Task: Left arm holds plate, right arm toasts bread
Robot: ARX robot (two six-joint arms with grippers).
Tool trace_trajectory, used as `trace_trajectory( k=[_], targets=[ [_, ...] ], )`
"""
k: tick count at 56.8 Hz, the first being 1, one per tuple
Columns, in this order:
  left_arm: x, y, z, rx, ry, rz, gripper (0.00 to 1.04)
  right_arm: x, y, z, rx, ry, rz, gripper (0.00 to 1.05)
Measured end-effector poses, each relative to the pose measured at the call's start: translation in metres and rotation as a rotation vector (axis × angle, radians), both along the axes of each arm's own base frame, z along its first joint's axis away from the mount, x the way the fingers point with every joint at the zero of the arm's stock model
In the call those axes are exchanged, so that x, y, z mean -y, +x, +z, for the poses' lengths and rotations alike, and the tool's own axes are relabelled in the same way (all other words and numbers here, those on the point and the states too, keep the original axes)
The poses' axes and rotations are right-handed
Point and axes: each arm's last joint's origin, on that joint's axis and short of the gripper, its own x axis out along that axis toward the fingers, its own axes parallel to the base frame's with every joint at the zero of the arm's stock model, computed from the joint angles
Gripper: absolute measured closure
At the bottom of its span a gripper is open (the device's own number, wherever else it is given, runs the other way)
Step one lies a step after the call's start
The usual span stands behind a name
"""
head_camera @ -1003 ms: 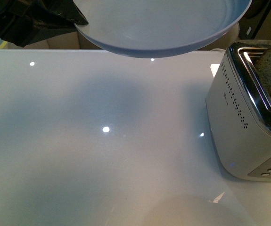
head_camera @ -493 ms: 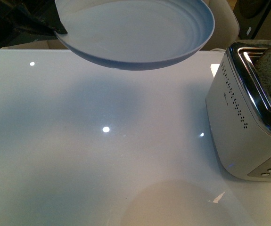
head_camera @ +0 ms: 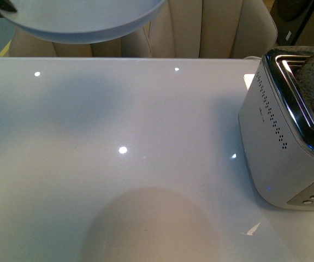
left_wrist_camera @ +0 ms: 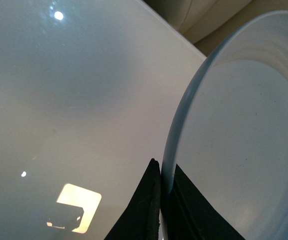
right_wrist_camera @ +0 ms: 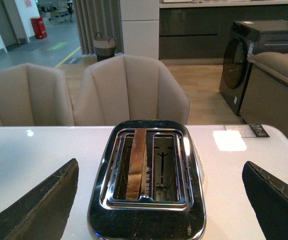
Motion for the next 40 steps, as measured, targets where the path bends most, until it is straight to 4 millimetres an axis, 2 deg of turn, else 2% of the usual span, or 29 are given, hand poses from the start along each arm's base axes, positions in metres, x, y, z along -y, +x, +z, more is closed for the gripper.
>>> trace_trajectory(
  k=[10,20,29,35,40],
  targets=[
    [-0.050,0.017,-0.020,0.013,0.063,0.060,1.02,0.000,0.000,0.000,0.000,0.000,0.000,0.09],
    [-0.095,0.026,-0.056,0.016,0.148,0.092,1.02,0.000,0.000,0.000,0.000,0.000,0.000,0.09],
    [-0.119,0.019,-0.104,-0.024,0.173,0.093,1.02,0.000,0.000,0.000,0.000,0.000,0.000,0.09],
    [-0.128,0.010,-0.134,-0.076,0.166,0.094,1.02,0.000,0.000,0.000,0.000,0.000,0.000,0.09],
    [-0.133,0.003,-0.151,-0.105,0.161,0.106,1.02,0.000,0.000,0.000,0.000,0.000,0.000,0.09]
  ],
)
